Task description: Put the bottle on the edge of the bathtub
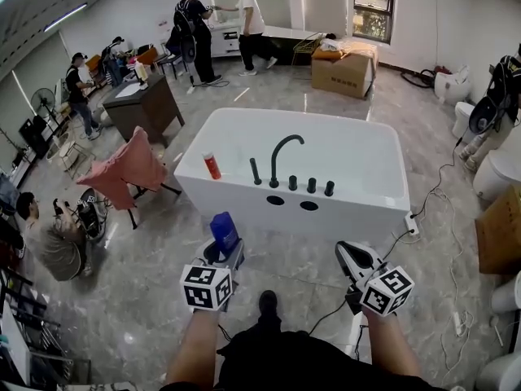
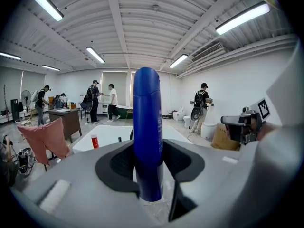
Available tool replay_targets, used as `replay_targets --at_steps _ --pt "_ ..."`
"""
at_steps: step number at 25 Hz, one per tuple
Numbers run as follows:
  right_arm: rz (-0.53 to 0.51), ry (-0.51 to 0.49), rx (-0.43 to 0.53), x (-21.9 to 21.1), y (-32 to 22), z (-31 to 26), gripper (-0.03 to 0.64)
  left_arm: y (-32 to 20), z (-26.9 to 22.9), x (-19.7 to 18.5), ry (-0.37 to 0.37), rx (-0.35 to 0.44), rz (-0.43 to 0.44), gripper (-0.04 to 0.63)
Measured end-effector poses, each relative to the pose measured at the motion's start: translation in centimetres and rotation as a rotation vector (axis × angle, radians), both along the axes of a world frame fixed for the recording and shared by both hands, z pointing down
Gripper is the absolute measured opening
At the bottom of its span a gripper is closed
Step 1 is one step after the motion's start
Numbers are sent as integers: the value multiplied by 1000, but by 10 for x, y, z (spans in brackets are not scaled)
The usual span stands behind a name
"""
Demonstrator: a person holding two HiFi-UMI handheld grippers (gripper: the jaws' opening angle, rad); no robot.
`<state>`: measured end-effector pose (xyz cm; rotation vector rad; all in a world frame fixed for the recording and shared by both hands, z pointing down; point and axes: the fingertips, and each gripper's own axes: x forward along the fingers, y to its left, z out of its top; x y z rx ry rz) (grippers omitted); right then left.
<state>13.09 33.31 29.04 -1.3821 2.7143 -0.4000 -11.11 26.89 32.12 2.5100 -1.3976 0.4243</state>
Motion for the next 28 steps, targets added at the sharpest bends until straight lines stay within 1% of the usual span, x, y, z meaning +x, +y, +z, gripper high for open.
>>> replay_targets --at_steps 5,10,18,24,28 --pt "-5 21 -28 -7 -32 10 12 -35 9 0 10 -3 14 172" --pt "5 45 -54 -20 -85 15 12 -87 17 -12 14 -11 27 170" --pt "-5 61 -88 -60 -167 21 12 -170 23 -36 13 -14 43 171" --pt "-2 66 -113 -86 -204 25 12 -212 25 -53 23 -12 67 172" --pt "11 69 -109 -98 -217 26 12 -229 28 -64 27 -7 83 172"
